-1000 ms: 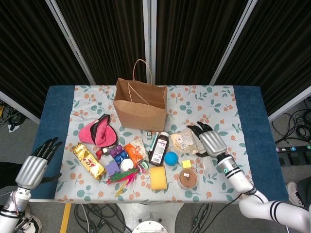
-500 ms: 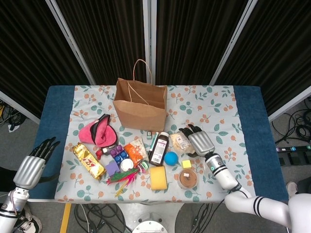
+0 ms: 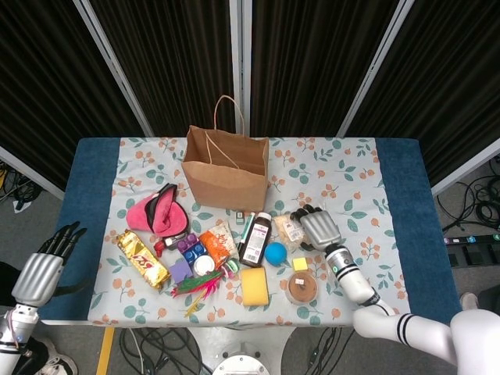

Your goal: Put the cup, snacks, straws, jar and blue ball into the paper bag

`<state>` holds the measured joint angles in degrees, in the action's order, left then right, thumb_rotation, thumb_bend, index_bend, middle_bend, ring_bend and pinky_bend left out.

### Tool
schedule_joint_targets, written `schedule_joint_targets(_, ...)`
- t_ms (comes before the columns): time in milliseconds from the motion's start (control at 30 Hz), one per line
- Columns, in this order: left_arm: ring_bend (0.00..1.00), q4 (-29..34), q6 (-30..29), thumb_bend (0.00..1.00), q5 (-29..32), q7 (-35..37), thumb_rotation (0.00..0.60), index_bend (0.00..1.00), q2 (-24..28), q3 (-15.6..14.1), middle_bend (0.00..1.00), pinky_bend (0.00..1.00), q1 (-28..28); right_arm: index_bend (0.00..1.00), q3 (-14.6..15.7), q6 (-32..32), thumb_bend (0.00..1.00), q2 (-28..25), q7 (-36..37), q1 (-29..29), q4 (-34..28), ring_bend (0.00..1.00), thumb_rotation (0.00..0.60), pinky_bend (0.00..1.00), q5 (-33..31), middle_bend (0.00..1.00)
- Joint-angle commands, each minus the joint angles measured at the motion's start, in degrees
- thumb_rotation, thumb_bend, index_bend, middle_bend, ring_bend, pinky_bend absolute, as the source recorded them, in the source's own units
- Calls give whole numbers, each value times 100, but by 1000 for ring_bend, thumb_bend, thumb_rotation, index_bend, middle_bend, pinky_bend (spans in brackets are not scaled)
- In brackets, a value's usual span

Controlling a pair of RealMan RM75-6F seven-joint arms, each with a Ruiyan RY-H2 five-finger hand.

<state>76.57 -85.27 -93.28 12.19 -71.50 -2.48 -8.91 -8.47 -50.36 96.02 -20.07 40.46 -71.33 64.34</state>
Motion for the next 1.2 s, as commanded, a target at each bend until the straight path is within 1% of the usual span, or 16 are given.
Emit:
schedule_joint_targets(33, 64, 13, -31, 104, 0, -8, 600, 91, 6, 9, 106, 223, 14, 383, -7, -64, 169, 20, -32, 5, -14, 220, 600, 373, 26, 322)
schedule_joint_targets(233, 64, 75, -73, 103, -41, -46, 600, 91, 32, 17, 105, 223, 17, 492, -56, -530, 214, -43, 46, -54, -180, 300, 600, 456, 387, 402)
schedule_joint_targets(367, 64, 119, -74, 104, -74, -71, 600, 91, 33, 23, 105, 223, 0, 511, -142, -782, 230, -219, 112, -87, -422, 315, 600, 472, 568, 415)
schedule_joint_targets(467, 64, 142, -81, 104, -87, -91, 600, 91, 36, 26, 105, 223, -3, 511, -308, -1086, 230, -446, 144, -79, -746, 315, 600, 472, 782, 415)
schedule_joint_targets(567, 64, 151, -73, 104, -94, -85, 600, 91, 49, 23, 105, 223, -7, 511, -711, -1403, 231, -761, 216, -11, -1275, 315, 600, 472, 883, 415)
schedule_joint_targets(667, 64, 155, -60, 104, -110, -55, 600, 91, 58, 18, 105, 223, -20, 511, -1192, -1530, 231, -1079, 40, 150, -1802, 314, 600, 472, 765, 415)
schedule_joint_targets(767, 64, 153, -47, 104, -143, 5, 600, 91, 72, 5, 105, 223, -39, 511, -1724, -1516, 234, -1300, -339, 451, -2251, 314, 600, 472, 453, 415)
schedule_joint_targets(867, 64, 147, -60, 104, -136, 37, 600, 91, 76, 15, 105, 223, -37, 511, -2120, -1477, 235, -1338, -753, 796, -2441, 314, 600, 472, 73, 415)
schedule_joint_targets(933, 64, 145, -76, 106, -119, 69, 600, 91, 80, 28, 106, 223, -30, 511, -2278, -1470, 236, -1311, -993, 999, -2500, 314, 600, 472, -142, 415)
schedule_joint_targets(1033, 64, 125, -77, 107, -90, 129, 600, 91, 110, 59, 105, 223, -42, 511, -2429, -1491, 238, -1213, -1326, 1306, -2448, 314, 600, 472, -438, 415)
schedule_joint_targets(1133, 64, 100, -74, 106, -64, 184, 600, 91, 138, 98, 105, 223, -64, 511, -2481, -1526, 238, -1062, -1600, 1584, -2234, 314, 600, 472, -695, 414)
schedule_joint_targets(1200, 64, 81, -86, 106, -44, 221, 600, 91, 142, 128, 106, 223, -73, 511, -2453, -1577, 238, -937, -1730, 1766, -1995, 314, 600, 472, -703, 415)
